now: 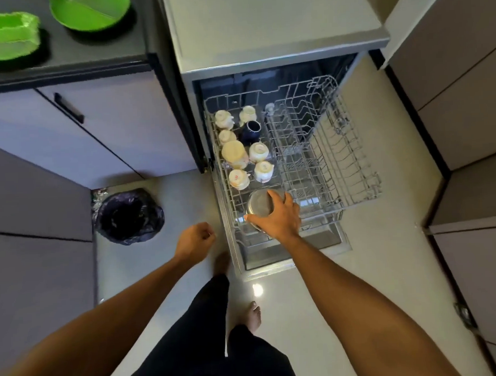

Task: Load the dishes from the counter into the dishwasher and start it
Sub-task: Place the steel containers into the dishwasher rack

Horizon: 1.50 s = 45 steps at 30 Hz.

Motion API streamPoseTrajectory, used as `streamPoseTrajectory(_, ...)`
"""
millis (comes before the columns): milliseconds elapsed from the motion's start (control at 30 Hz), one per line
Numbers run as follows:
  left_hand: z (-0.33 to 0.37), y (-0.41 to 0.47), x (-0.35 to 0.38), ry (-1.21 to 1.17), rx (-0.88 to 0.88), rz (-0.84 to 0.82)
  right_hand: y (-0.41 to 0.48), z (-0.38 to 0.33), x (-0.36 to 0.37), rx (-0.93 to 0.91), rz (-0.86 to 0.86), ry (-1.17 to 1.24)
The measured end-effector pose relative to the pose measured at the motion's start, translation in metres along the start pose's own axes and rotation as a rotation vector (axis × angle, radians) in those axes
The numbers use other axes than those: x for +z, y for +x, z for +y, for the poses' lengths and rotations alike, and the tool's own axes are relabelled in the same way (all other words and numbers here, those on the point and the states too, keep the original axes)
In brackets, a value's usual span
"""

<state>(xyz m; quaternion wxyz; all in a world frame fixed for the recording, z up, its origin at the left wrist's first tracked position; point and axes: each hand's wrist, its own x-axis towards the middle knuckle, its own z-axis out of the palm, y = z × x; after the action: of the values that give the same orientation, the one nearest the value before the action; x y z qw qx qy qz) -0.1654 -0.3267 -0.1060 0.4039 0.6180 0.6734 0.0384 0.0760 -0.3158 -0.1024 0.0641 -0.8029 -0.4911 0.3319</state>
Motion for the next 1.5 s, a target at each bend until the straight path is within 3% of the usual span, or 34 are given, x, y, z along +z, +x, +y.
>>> streamPoseTrajectory(267, 0.025, 0.103, 0.003, -0.154, -0.096, -0.095, 0.074, -0.014, 0.034, 0.02, -0.05, -0.055)
streamPoseTrajectory(433, 0.024, 0.147, 0.016, -0.321, -0.2, -0.072, 0.088, -0.01, 0.068, -0.032, -0.016, -0.125)
streamPoseTrajectory(567, 0.019, 0.162, 0.024, -0.607, -0.249, -0.066, 0.09, -0.005, 0.078, -0.016, 0.002, -0.112)
streamPoseTrajectory(800, 0.024, 0.168, 0.028, -0.723, -0.299, -0.032, 0.092, 0.006, 0.085, -0.025, 0.024, -0.116)
streamPoseTrajectory(967, 0.026, 0.162, 0.026, -0.725, -0.313, -0.088, 0.086, 0.022, 0.089, -0.108, -0.027, -0.209)
streamPoseTrajectory(1167, 0.027, 0.17, 0.03, -0.502, -0.254, -0.11, 0.094, 0.022, 0.085, -0.151, -0.09, -0.191)
streamPoseTrajectory(1333, 0.025, 0.177, 0.035, -0.47, -0.265, -0.08, 0.093, 0.028, 0.088, -0.225, -0.125, -0.23)
streamPoseTrajectory(1500, 0.025, 0.175, 0.036, -0.485, -0.228, -0.1, 0.091, 0.021, 0.09, -0.174, -0.15, -0.222)
